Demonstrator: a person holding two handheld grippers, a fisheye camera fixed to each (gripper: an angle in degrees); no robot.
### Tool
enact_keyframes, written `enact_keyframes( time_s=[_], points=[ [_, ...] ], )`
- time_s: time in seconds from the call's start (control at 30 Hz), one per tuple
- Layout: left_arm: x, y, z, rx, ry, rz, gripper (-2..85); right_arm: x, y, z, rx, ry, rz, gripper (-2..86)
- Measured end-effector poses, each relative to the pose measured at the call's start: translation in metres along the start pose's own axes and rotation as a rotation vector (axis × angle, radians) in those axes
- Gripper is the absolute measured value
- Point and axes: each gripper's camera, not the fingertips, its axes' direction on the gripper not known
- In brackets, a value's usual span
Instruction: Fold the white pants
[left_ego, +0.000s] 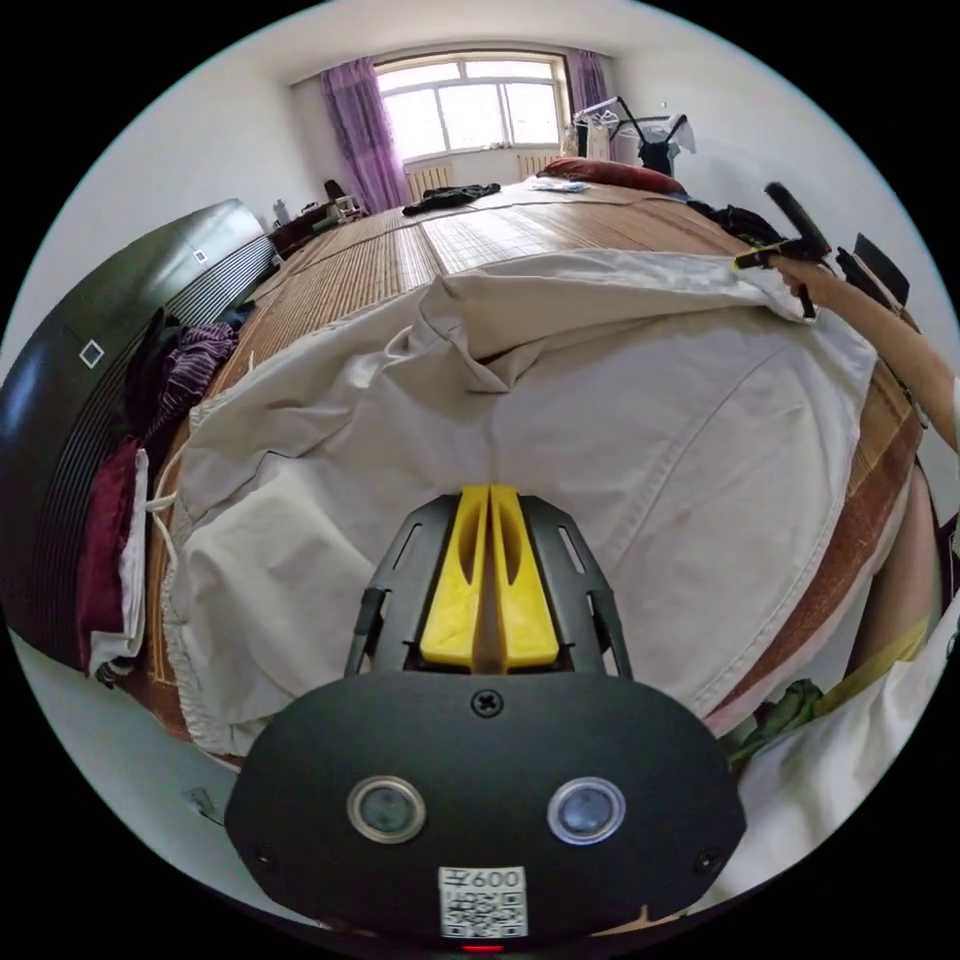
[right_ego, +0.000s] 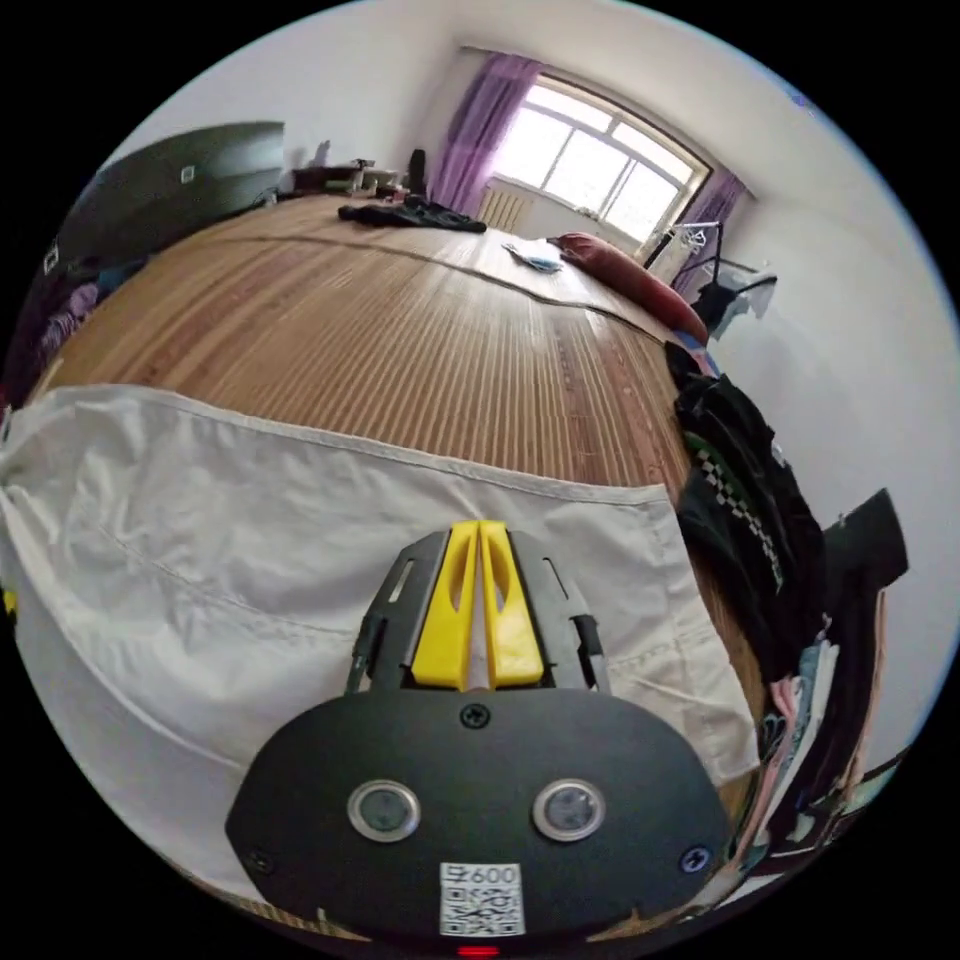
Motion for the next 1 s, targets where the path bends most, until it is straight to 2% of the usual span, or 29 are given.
enact_keyframes(
  time_s=[0.07,0.13,0.17,0.2,0.23,0.3,0.43,0.5,0.53,0.67,0.8,0.9,1.0],
  points=[
    [0.001,-0.008,-0.015,0.004,0.047,-0.034,0.5,-0.008,0.022,-0.038,0.057,-0.113,-0.123,-0.8],
    [0.014,-0.015,-0.071,0.339,0.286,-0.127,0.4,-0.024,0.057,-0.064,-0.047,-0.106,-0.302,-0.9],
    [0.026,-0.023,-0.081,0.392,0.341,-0.103,0.3,-0.026,0.065,-0.065,-0.076,-0.089,-0.330,-0.9],
    [0.057,-0.051,-0.088,0.399,0.425,-0.020,0.3,-0.027,0.077,-0.067,-0.114,-0.066,-0.357,-0.9],
    [0.099,-0.087,-0.083,0.328,0.498,0.108,0.2,-0.021,0.085,-0.068,-0.129,-0.074,-0.336,-0.8],
    [0.164,-0.129,-0.058,0.227,0.544,0.251,0.2,-0.008,0.091,-0.068,-0.134,-0.142,-0.262,-0.8],
    [0.289,-0.159,0.016,-0.005,0.460,0.474,0.2,0.011,0.096,-0.032,-0.209,-0.177,-0.218,-0.9],
    [0.313,-0.147,0.004,0.044,0.337,0.543,0.2,0.020,0.092,-0.025,-0.165,-0.182,-0.191,-0.9],
    [0.322,-0.140,0.000,0.029,0.340,0.590,0.2,0.023,0.086,-0.018,-0.155,-0.176,-0.193,-0.9],
    [0.323,-0.111,-0.012,0.064,0.378,0.658,0.2,0.026,0.059,0.012,-0.143,-0.152,-0.168,-0.9],
    [0.321,-0.086,-0.023,0.032,0.567,0.687,0.2,0.014,0.032,0.049,-0.118,0.002,-0.166,-0.8],
    [0.324,-0.062,-0.034,0.136,0.525,0.661,0.2,0.000,0.034,0.067,-0.067,0.114,-0.198,-0.8],
    [0.302,-0.056,-0.055,0.201,0.516,0.543,0.3,0.004,0.052,0.056,-0.051,0.144,-0.081,-0.8]
  ],
)
